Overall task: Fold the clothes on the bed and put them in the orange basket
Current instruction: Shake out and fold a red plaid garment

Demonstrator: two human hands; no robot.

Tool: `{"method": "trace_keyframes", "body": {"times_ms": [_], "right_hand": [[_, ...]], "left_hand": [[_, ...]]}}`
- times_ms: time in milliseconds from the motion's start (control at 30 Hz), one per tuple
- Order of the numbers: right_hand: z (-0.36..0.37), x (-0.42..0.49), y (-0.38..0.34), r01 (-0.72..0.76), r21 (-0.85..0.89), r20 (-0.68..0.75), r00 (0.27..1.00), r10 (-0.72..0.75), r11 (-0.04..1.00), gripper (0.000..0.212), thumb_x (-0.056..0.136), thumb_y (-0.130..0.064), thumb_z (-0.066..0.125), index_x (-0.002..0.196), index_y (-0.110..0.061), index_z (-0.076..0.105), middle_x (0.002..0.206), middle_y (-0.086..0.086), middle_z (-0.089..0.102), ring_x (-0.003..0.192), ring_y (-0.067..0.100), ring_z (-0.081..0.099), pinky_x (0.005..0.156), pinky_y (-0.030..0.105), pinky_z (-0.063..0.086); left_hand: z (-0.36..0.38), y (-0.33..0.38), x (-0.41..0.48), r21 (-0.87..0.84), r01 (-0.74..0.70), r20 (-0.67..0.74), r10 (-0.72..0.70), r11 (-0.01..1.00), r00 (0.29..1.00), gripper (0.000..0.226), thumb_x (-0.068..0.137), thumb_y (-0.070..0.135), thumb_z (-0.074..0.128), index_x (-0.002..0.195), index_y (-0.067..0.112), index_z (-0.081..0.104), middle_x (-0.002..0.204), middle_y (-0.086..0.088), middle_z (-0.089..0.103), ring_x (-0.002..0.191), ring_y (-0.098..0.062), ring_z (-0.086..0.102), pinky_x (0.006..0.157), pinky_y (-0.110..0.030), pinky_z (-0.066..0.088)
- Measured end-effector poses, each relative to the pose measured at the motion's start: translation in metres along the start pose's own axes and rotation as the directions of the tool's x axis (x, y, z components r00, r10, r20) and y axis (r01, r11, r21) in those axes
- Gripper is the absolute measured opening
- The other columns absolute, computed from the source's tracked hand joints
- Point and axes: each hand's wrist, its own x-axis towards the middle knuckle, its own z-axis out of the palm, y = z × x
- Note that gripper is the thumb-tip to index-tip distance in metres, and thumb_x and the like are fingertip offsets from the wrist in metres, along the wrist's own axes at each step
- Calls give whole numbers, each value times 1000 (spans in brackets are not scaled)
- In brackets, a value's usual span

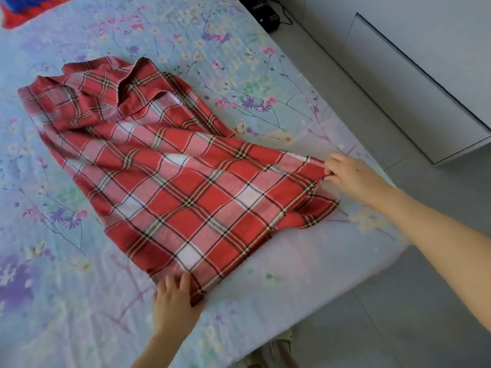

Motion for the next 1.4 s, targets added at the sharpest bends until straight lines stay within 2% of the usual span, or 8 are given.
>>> {"method": "trace_keyframes", "body": {"times_ms": [133, 333, 567, 733, 900, 1133, 1267, 1400], "right_hand": [[29, -8, 11, -42, -53, 181, 982, 51, 998, 13, 78, 3, 66, 88, -2, 60, 94, 16, 56, 86, 35, 59, 75, 41, 45], [60, -22, 14, -32, -152, 397, 913, 91, 988, 49, 68, 9, 57, 116, 2, 52, 115, 16, 47, 101, 34, 56, 85, 41, 47], [63, -20, 14, -73, -160, 195, 975, 104, 985, 36, 69, 11, 59, 104, 5, 60, 105, 23, 56, 93, 40, 61, 78, 47, 51], [67, -23, 2, -75, -216, 280, 950, 135, 974, 48, 66, 11, 61, 113, 4, 57, 110, 20, 54, 97, 39, 59, 82, 43, 49], [66, -18, -15, -345, -80, 100, 931, 352, 935, 44, 71, 20, 48, 111, 3, 56, 115, 21, 52, 103, 38, 55, 91, 41, 41], [3, -7, -63, -392, 154, -128, 902, 412, 907, 41, 65, 26, 45, 96, 3, 60, 105, 23, 58, 98, 39, 55, 80, 38, 39], [-69, 12, -110, -317, 205, -165, 921, 352, 926, 34, 70, 19, 52, 95, 0, 63, 100, 18, 63, 94, 36, 57, 77, 36, 40], [-151, 34, -164, -219, 225, -177, 949, 261, 949, 30, 69, 13, 62, 92, -5, 68, 88, 19, 69, 84, 35, 64, 70, 33, 43]], "left_hand": [[18, -24, -3, 51, -19, -38, 21, 999, 999, 73, 48, 55, 67, 102, 7, 62, 81, -13, 53, 72, -38, 56, 53, -42, 52], [18, -36, -3, -109, -37, -114, 25, 993, 993, 56, 50, 2, 84, 103, 2, 67, 92, -16, 62, 83, -42, 60, 66, -47, 55], [6, -36, -18, -409, 269, -89, -331, 872, 939, 37, 69, -13, 53, 101, 0, 63, 94, -18, 59, 88, -39, 56, 68, -39, 45], [-18, -22, -22, -905, 424, 329, -583, 29, 743, 42, 83, -15, 29, 107, 11, 51, 81, -16, 65, 57, -30, 64, 46, -26, 56], [-57, -24, -19, -932, 235, 358, -592, -277, 722, 26, 92, -11, 38, 91, 7, 57, 76, -15, 59, 52, -18, 64, 43, -15, 51], [-148, -80, -38, -976, 165, 217, -629, -141, 746, 21, 89, -9, 46, 91, 5, 61, 59, -12, 57, 38, -11, 51, 39, -9, 43], [-226, -120, -71, -739, 134, -324, -523, 660, 788, 30, 71, -15, 57, 90, 7, 64, 71, -18, 61, 54, -32, 55, 43, -28, 44], [-291, -156, -104, -564, 194, -326, -433, 802, 840, 35, 55, -17, 70, 84, 1, 65, 58, -21, 58, 44, -39, 57, 41, -35, 45]]}}
